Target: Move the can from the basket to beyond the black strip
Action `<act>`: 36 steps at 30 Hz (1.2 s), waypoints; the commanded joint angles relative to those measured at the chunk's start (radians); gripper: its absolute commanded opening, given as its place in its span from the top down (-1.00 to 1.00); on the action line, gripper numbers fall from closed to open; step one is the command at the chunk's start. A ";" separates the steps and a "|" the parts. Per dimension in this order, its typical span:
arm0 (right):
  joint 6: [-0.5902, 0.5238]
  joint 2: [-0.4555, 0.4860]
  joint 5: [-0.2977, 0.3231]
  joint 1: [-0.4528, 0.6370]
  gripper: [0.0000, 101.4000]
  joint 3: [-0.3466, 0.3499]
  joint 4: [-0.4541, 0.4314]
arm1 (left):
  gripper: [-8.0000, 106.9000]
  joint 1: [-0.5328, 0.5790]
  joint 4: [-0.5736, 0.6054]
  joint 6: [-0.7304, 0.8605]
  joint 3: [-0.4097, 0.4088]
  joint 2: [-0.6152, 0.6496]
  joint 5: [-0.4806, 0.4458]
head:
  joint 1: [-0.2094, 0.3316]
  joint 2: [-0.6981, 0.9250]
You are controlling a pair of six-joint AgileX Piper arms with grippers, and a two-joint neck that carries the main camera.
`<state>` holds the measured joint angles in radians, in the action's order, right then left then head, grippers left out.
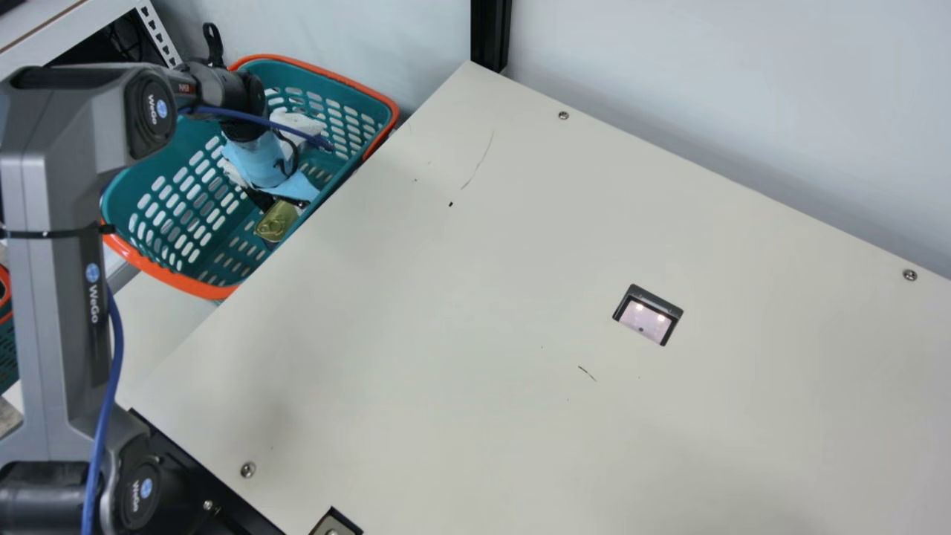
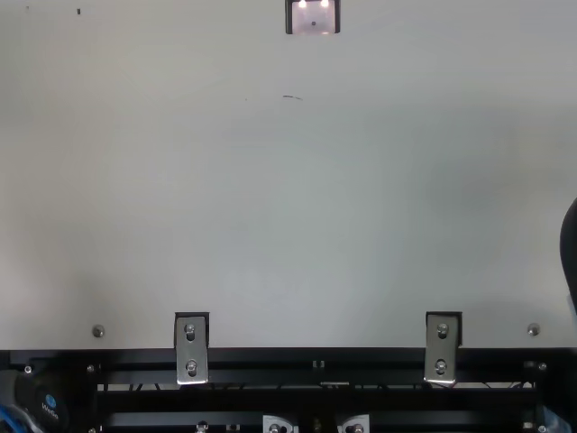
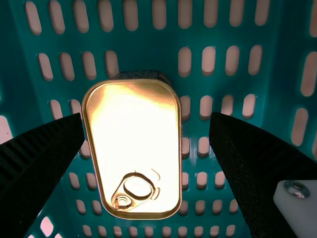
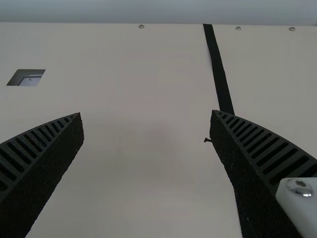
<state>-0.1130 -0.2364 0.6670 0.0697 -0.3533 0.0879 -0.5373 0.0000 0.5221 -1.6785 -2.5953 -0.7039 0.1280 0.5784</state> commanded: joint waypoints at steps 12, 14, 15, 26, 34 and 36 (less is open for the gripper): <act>0.000 0.000 0.000 0.000 -1.00 0.000 0.000 | 0.68 -0.029 0.140 0.080 0.097 0.115 0.107 | 0.016 0.014; 0.000 0.000 0.000 0.000 -1.00 0.000 0.000 | 0.68 -0.036 0.174 0.106 0.123 0.158 0.122 | 0.016 0.014; 0.000 0.000 0.000 0.000 -1.00 0.000 0.000 | 0.68 -0.039 0.188 0.118 0.136 0.181 0.129 | 0.016 0.014; 0.000 0.000 0.000 0.000 -1.00 0.000 0.000 | 0.68 -0.089 0.353 0.267 0.293 0.476 0.168 | 0.016 0.014; 0.000 0.000 0.000 0.000 -1.00 0.000 0.000 | 0.68 -0.122 0.413 0.302 0.411 0.691 0.170 | 0.016 0.014; 0.000 0.000 0.000 0.000 -1.00 0.000 0.000 | 0.68 -0.126 0.418 0.293 0.440 0.746 0.168 | 0.016 0.014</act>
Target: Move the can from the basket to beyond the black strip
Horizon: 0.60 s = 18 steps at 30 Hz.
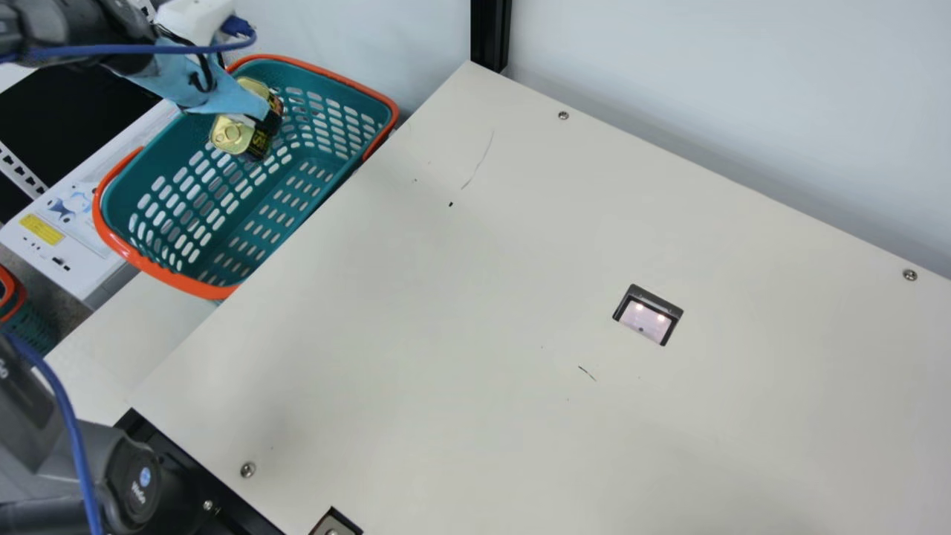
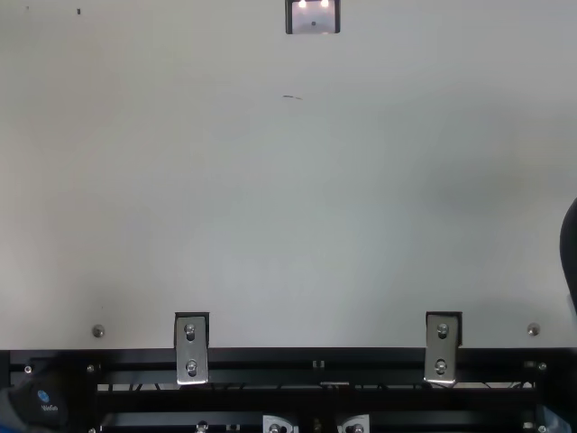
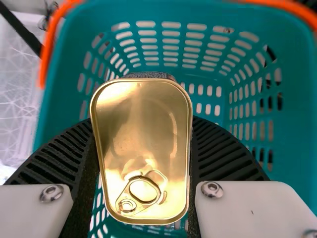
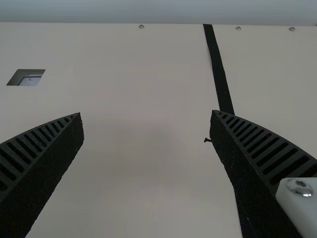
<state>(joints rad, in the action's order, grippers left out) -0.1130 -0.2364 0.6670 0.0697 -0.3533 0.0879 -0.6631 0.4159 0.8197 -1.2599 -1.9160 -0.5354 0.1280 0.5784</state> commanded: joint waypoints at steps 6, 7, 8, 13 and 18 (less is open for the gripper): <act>0.000 0.000 0.000 0.000 -1.00 0.000 0.000 | 0.68 0.000 -0.008 -0.087 0.092 0.235 -0.016 | 0.016 0.014; 0.000 0.000 0.000 0.000 -1.00 0.000 0.000 | 0.68 0.002 -0.014 -0.108 0.101 0.263 -0.018 | 0.016 0.014; 0.000 0.000 0.000 0.000 -1.00 0.000 0.000 | 0.68 0.005 -0.021 -0.131 0.109 0.290 -0.021 | 0.016 0.014; 0.000 0.000 0.000 0.000 -1.00 0.000 0.000 | 0.68 0.024 -0.067 -0.260 0.134 0.416 -0.049 | 0.016 0.014; 0.000 0.000 0.000 0.000 -1.00 0.000 0.000 | 0.68 0.055 -0.115 -0.389 0.141 0.525 -0.114 | 0.016 0.014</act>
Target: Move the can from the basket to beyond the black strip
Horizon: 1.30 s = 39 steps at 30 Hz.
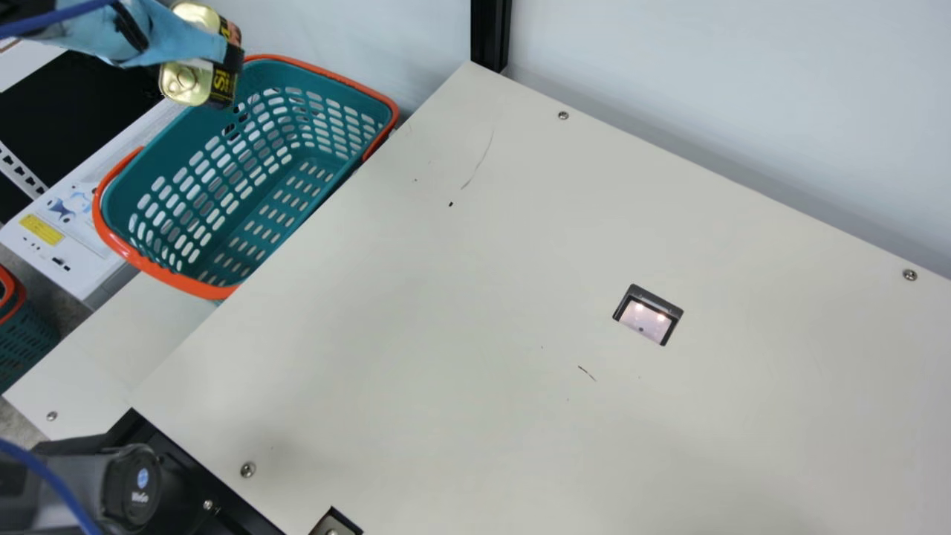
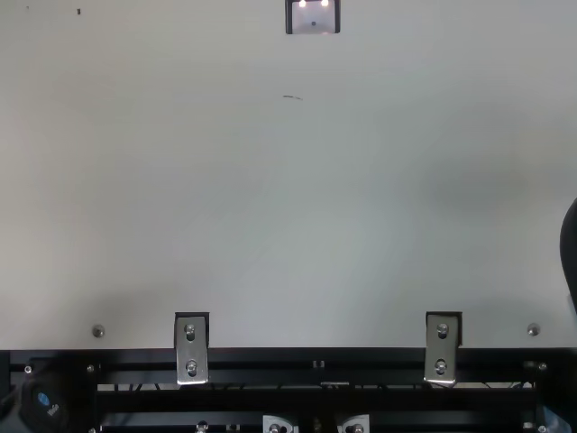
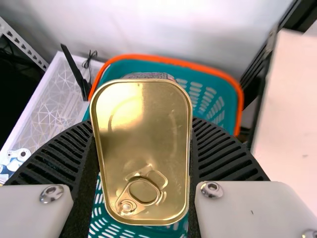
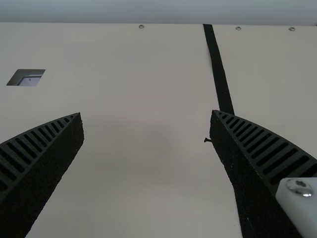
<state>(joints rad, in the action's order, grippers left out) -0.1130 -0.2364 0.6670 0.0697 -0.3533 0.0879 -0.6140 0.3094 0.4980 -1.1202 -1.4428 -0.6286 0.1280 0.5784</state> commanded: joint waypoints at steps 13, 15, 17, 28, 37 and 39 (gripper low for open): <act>0.000 0.000 0.000 0.000 -1.00 0.000 -0.001 | 0.68 0.117 -0.021 -0.291 -0.006 0.266 -0.328 | 0.016 0.014; 0.000 0.000 0.000 0.000 -1.00 0.000 -0.001 | 0.68 0.131 -0.008 -0.310 -0.011 0.287 -0.381 | 0.016 0.014; 0.000 0.000 0.000 0.000 -1.00 0.000 -0.001 | 0.68 0.141 0.012 -0.325 -0.018 0.303 -0.437 | 0.016 0.014; 0.000 0.000 0.000 0.000 -1.00 0.000 -0.002 | 0.68 0.153 0.061 -0.334 -0.047 0.344 -0.554 | 0.016 0.014; 0.000 0.000 0.000 0.000 -1.00 0.000 -0.002 | 0.68 0.153 0.061 -0.334 -0.047 0.344 -0.551 | 0.016 0.014; 0.000 0.000 0.000 0.000 -1.00 0.000 -0.002 | 0.68 0.158 0.058 -0.340 -0.049 0.343 -0.550 | 0.016 0.014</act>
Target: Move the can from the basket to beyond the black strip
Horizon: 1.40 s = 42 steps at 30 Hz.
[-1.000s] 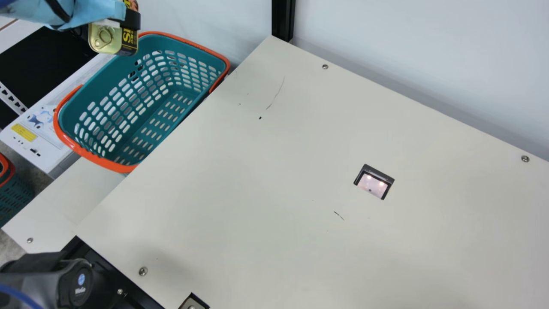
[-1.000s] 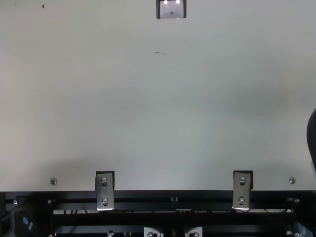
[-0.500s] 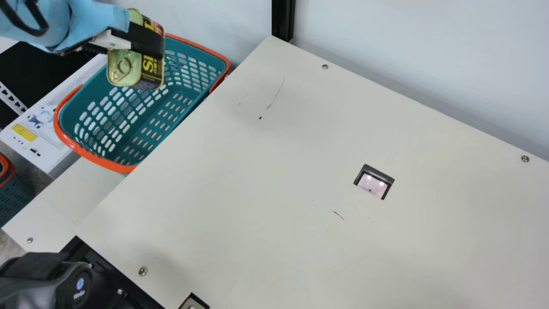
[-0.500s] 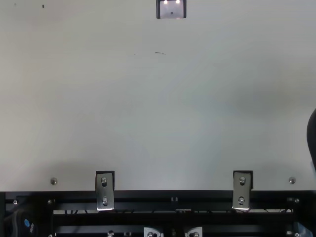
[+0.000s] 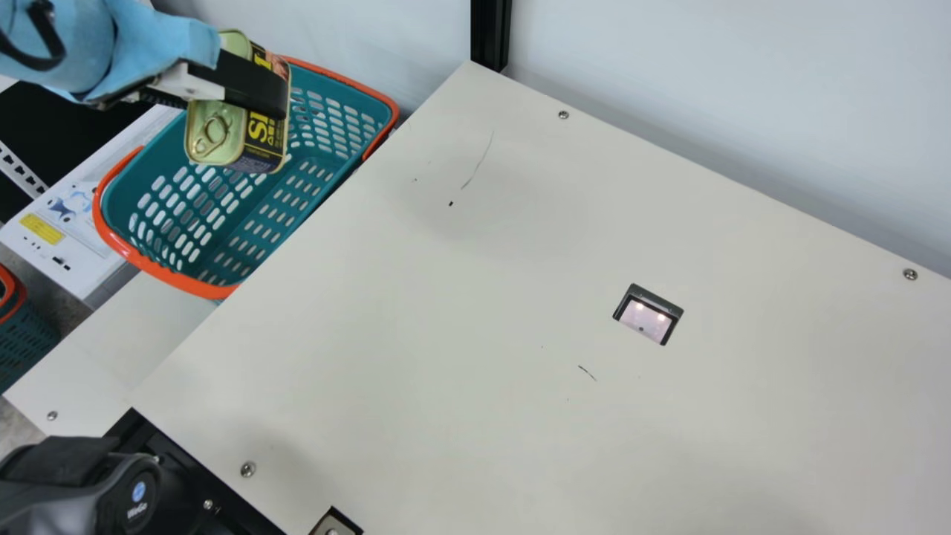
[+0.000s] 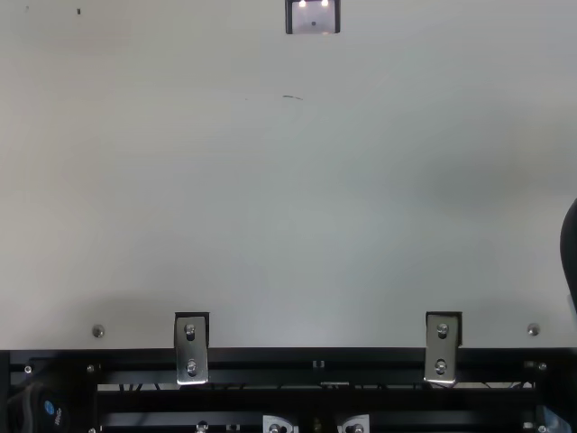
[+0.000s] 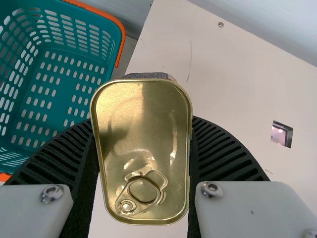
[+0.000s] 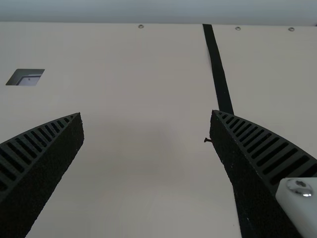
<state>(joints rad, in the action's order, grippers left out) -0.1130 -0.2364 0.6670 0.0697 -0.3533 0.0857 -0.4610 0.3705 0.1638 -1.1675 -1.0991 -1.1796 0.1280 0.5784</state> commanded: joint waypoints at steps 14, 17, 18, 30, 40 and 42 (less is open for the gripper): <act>0.000 0.000 0.000 0.000 -1.00 0.000 0.000 | 0.68 0.160 0.054 -0.219 0.009 -0.026 -0.040 | 0.016 0.014; 0.000 0.000 0.000 0.000 -1.00 0.000 0.000 | 0.68 0.203 0.069 -0.279 0.008 -0.041 -0.040 | 0.016 0.014; 0.000 0.000 0.000 0.000 -1.00 0.000 0.000 | 0.68 0.214 0.074 -0.297 0.008 -0.047 -0.040 | 0.016 0.014; 0.000 0.000 0.000 0.000 -1.00 0.000 0.000 | 0.68 0.272 0.165 -0.378 0.052 -0.107 -0.040 | 0.016 0.014; 0.000 0.000 0.000 0.000 -1.00 0.000 0.002 | 0.68 0.261 0.289 -0.333 0.124 -0.142 -0.040 | 0.016 0.014; 0.000 0.000 0.000 0.000 -1.00 0.000 0.002 | 0.68 0.267 0.315 -0.324 0.144 -0.145 -0.040 | 0.016 0.014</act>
<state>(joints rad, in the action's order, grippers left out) -0.1130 -0.2364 0.6670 0.0697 -0.3533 0.0878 -0.1989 0.6675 -0.1651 -1.0351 -1.2432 -1.2185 0.1280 0.5784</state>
